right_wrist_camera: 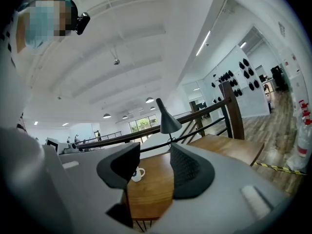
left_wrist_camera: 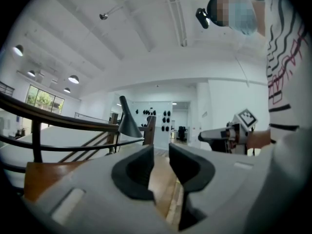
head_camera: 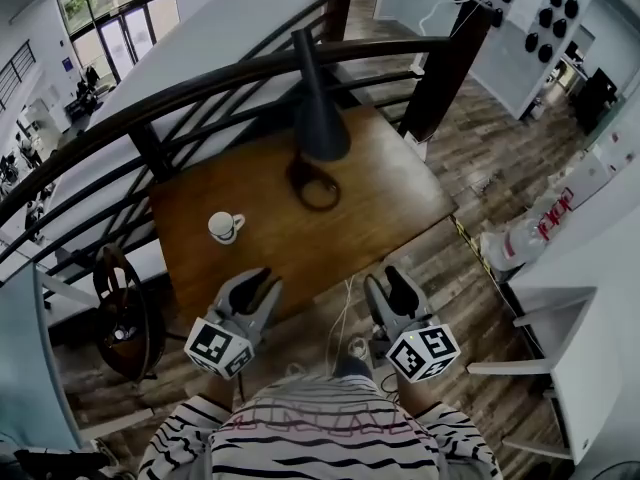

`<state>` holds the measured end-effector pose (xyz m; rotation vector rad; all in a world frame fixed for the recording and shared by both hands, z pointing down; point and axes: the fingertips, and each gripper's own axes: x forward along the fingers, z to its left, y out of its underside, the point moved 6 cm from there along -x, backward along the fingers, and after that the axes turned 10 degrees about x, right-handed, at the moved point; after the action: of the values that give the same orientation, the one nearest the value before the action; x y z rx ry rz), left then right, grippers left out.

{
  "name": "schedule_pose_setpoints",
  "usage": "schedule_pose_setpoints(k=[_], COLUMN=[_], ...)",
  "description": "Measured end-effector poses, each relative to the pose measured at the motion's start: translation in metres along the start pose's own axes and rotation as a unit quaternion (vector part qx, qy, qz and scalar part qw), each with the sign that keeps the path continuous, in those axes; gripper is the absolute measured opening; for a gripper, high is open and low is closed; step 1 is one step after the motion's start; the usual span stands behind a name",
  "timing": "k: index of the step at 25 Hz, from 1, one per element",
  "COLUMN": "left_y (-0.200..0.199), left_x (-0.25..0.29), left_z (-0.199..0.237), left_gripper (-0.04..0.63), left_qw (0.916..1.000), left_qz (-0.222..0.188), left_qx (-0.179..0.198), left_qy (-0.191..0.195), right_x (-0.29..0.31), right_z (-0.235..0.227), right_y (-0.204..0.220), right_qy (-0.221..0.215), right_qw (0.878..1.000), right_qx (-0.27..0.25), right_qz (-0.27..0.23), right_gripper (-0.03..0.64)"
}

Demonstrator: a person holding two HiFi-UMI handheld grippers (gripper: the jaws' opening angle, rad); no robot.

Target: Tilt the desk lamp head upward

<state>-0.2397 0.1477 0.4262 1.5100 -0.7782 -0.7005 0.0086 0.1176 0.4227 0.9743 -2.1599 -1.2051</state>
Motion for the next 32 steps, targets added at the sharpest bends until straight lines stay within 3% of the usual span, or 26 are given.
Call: schedule_pose_setpoints(k=[16,32], left_y=[-0.008,0.003], left_x=[0.139,0.252], left_z=[-0.008,-0.023], left_gripper=[0.118,0.120], left_qw=[0.9967,0.9833], left_qz=[0.021,0.046], left_qx=[0.010,0.023], left_qy=[-0.078,-0.174], right_x=[0.062,0.119], right_z=[-0.125,-0.231], right_y=[-0.077,-0.124], right_qy=[-0.078,-0.176], right_qw=[0.996,0.979], right_qx=[0.004,-0.021], right_qz=[0.041,0.098], right_gripper=[0.191,0.192])
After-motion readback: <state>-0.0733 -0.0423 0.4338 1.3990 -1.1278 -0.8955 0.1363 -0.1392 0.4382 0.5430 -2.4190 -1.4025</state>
